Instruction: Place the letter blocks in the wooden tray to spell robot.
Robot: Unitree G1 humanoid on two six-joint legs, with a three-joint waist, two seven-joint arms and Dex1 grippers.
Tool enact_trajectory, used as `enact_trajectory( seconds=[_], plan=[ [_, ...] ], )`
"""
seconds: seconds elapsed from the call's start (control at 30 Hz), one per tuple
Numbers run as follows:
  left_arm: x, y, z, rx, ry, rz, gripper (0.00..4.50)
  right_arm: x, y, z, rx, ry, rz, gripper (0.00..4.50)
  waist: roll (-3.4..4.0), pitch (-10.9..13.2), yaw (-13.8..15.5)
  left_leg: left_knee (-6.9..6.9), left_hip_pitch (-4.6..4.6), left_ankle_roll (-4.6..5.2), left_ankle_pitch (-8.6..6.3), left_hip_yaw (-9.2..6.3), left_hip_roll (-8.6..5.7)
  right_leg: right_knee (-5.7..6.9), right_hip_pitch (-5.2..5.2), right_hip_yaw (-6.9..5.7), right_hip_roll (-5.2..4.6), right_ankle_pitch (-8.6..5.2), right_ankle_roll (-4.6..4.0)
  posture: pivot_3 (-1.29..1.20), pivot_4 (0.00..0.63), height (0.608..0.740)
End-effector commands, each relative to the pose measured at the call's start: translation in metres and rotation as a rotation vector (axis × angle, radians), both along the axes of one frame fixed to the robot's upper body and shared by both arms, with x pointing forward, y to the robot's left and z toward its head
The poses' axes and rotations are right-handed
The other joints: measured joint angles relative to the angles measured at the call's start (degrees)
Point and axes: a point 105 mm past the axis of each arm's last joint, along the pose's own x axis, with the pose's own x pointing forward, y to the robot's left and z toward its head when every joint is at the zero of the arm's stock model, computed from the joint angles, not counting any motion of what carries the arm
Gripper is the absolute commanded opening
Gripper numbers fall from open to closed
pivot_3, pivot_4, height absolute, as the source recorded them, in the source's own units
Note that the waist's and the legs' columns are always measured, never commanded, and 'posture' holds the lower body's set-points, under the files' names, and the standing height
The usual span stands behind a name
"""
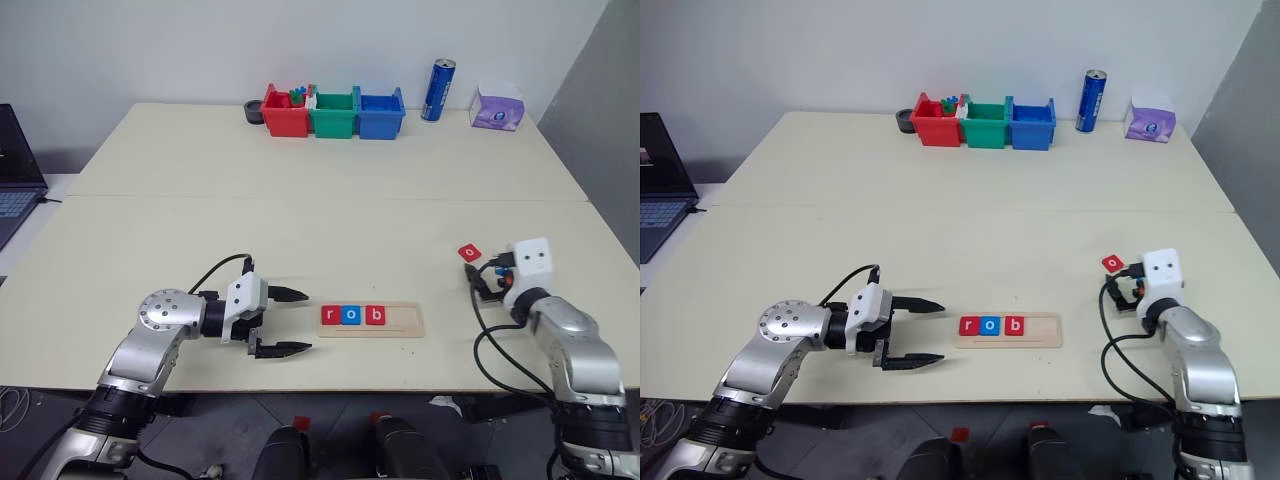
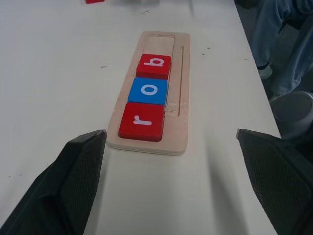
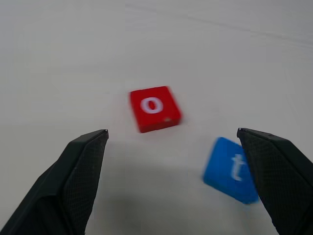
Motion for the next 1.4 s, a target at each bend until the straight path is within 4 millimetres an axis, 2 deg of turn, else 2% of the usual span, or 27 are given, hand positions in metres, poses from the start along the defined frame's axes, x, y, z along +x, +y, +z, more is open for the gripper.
enact_trajectory(
  seconds=[0.03, 0.27, 0.43, 0.53, 0.73, 0.77, 0.87, 0.97, 1.13, 1.27, 1.4],
  plan=[
    [-0.001, 0.0, 0.011, -0.015, -0.037, -0.003, 4.5, 0.014, 0.005, 0.016, -0.011, -0.044, 0.078, 4.49, 0.0, 0.0, 0.0, 0.0, 0.0, 0.0, 0.0, 0.0, 0.0, 0.0, 0.0, 0.0, 0.0, 0.0, 0.0, 0.0, 0.15, 0.74],
    [-0.001, 0.004, 0.009, -0.006, -0.034, 0.005, 4.5, 0.035, -0.007, 0.012, -0.035, 0.011, 0.089, 4.49, 0.0, 0.0, 0.03, -0.02, -0.01, 0.0, 0.0, 0.01, 0.0, -0.02, 0.0, -0.04, 0.0, 0.12, -0.21, 0.0, 0.15, 0.74],
    [-0.003, 0.001, 0.009, -0.005, -0.035, 0.003, 4.5, 0.038, -0.015, 0.0, -0.001, 0.106, 0.085, 4.49, 0.01, 0.0, 0.04, -0.01, -0.01, 0.0, 0.0, 0.02, 0.0, -0.02, 0.0, -0.02, -0.01, 0.12, -0.21, 0.0, 0.15, 0.74],
    [-0.003, -0.003, 0.011, -0.006, -0.037, -0.002, 4.5, 0.037, -0.018, -0.003, 0.008, 0.135, 0.086, 3.56, 0.0, 0.0, 0.05, 0.0, 0.0, 0.0, 0.0, 0.0, 0.0, -0.01, 0.01, -0.03, -0.01, 0.12, -0.22, 0.0, 0.15, 0.74],
    [-0.003, -0.005, 0.015, -0.007, -0.035, -0.004, 4.5, 0.03, -0.015, -0.006, 0.005, 0.141, 0.09, 1.44, 0.0, 0.0, 0.23, 0.01, -0.01, 0.0, 0.0, -0.01, -0.03, -0.02, 0.05, -0.04, -0.04, 0.12, -0.21, 0.0, 0.15, 0.74],
    [-0.003, -0.005, 0.015, -0.007, -0.033, -0.004, 4.5, 0.03, -0.015, -0.005, 0.004, 0.136, 0.089, 1.44, 0.0, 0.0, 0.23, 0.01, -0.01, 0.0, 0.0, -0.03, -0.02, -0.02, 0.05, -0.05, -0.04, 0.12, -0.21, 0.0, 0.15, 0.74],
    [-0.004, 0.002, 0.011, -0.005, -0.019, 0.004, 4.5, 0.017, -0.005, 0.013, -0.026, 0.064, 0.108, 1.45, 0.0, 0.0, 0.25, -0.01, -0.02, 0.0, 0.0, -0.06, -0.01, -0.02, 0.04, -0.04, -0.03, 0.12, -0.21, 0.0, 0.15, 0.74],
    [-0.005, 0.011, 0.007, 0.002, -0.007, 0.016, 4.5, -0.013, 0.012, 0.022, -0.029, 0.023, 0.122, 1.45, 0.04, 0.01, 0.23, -0.03, -0.12, 0.0, 0.0, -0.18, 0.04, -0.02, -0.02, -0.02, -0.03, 0.11, -0.21, 0.0, 0.15, 0.74],
    [-0.002, 0.017, -0.001, 0.015, -0.008, 0.023, 4.5, -0.06, 0.03, 0.009, 0.021, 0.044, 0.01, 1.45, 0.09, 0.0, 0.16, -0.04, -0.22, -0.01, 0.0, -0.24, 0.08, 0.0, -0.1, -0.05, -0.03, -0.04, 0.02, 0.0, 0.15, 0.74],
    [-0.001, 0.014, -0.002, 0.005, -0.007, 0.011, 4.5, -0.078, 0.036, -0.009, 0.066, 0.09, -0.09, 1.45, 0.09, 0.0, 0.13, 0.01, -0.13, -0.01, 0.0, -0.19, 0.06, -0.01, -0.09, -0.03, -0.03, -0.06, 0.07, 0.0, 0.15, 0.74],
    [0.001, 0.014, -0.002, 0.006, -0.013, 0.003, 4.5, -0.089, 0.044, -0.016, 0.098, 0.111, -0.137, 1.45, 0.09, -0.01, 0.13, 0.02, 0.0, -0.01, 0.0, -0.12, 0.03, 0.0, -0.02, 0.03, -0.03, -0.05, 0.1, 0.0, 0.15, 0.74]
  ],
)
